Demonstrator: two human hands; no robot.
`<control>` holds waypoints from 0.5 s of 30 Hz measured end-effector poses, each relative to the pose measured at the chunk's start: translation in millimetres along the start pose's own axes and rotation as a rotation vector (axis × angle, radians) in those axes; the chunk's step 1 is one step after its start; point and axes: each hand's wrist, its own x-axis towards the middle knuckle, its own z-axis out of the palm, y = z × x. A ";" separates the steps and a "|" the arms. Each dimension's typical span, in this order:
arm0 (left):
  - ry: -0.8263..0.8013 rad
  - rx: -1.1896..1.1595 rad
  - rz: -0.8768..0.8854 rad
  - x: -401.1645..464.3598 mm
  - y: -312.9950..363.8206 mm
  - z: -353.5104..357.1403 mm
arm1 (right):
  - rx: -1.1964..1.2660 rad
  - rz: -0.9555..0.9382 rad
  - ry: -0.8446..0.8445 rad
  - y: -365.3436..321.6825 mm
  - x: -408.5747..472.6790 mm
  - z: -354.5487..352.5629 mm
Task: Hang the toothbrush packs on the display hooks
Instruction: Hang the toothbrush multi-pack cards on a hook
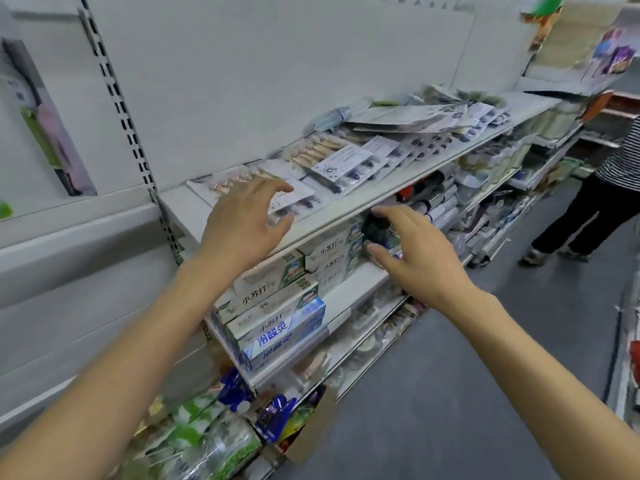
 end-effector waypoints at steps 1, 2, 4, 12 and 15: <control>-0.001 0.018 -0.016 7.8 -4.5 2.4 | 0.007 0.003 -0.008 7.3 14.6 2.9; -0.004 0.040 -0.037 15.0 -9.8 5.0 | 0.010 -0.002 -0.017 14.9 29.8 6.5; -0.016 0.084 -0.091 27.7 -22.5 10.3 | 0.021 -0.019 -0.021 29.5 61.2 14.0; -0.115 0.225 -0.443 50.3 -49.5 22.4 | -0.001 -0.034 -0.055 80.2 197.8 45.5; -0.127 0.213 -0.568 57.0 -43.1 18.5 | -0.111 -0.051 -0.114 94.0 243.4 60.3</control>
